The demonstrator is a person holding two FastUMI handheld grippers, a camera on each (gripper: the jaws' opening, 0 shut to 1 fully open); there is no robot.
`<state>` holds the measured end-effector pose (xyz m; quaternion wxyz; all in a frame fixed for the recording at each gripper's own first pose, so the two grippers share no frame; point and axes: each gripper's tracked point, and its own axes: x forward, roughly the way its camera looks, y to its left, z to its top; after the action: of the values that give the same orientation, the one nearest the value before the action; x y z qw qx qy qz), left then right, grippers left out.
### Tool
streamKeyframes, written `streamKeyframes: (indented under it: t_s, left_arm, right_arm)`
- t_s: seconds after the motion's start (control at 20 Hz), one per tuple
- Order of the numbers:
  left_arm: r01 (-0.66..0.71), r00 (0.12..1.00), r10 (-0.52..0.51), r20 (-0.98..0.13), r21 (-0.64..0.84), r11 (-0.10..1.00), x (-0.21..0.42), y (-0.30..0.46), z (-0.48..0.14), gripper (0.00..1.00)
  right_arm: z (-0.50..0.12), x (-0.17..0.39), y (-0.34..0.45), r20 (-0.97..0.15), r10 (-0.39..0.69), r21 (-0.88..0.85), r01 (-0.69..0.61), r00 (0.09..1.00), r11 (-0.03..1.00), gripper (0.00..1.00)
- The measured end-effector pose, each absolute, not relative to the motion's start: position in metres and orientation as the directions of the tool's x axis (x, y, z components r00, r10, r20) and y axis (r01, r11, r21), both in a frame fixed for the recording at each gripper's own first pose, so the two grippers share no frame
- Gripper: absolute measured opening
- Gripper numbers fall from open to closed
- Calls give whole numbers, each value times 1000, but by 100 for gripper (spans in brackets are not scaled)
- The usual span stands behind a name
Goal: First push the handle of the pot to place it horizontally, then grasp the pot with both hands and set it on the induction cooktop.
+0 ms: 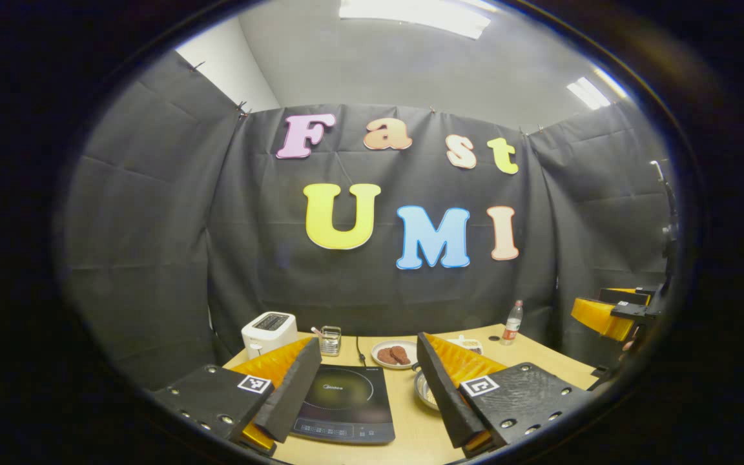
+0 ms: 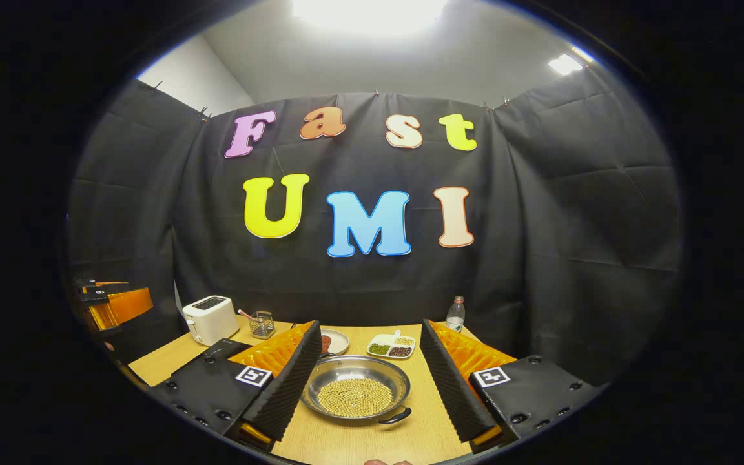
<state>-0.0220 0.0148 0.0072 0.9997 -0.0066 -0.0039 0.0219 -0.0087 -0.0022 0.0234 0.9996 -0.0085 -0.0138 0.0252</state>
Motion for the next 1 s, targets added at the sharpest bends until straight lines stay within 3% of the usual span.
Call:
streamKeyframes:
  t_s: [0.5,0.75,0.8,0.85,0.9,1.0]
  left_arm:
    - [-36,999,35,-16,-19,999,-12,23,-2,90]
    - [-60,997,59,-44,-23,998,-8,42,-20,84]
    - [-68,997,67,-49,-26,997,-8,48,-24,91]
    - [-77,996,75,-53,-32,997,-10,52,-28,91]
    - [-87,995,84,-58,-38,996,-12,58,-32,84]
    - [-111,992,108,-64,-46,993,-17,70,-42,84]
  right_arm:
    - [0,-6,12,-45,71,-34,-73,996,997,97]
    - [-31,12,36,-177,137,-74,-152,975,986,98]
    - [-42,14,45,-212,157,-82,-178,964,981,98]
    - [-52,14,52,-246,177,-88,-203,953,975,98]
    - [-65,15,60,-287,194,-97,-230,938,968,97]
    - [-89,18,66,-372,206,-118,-266,905,957,95]
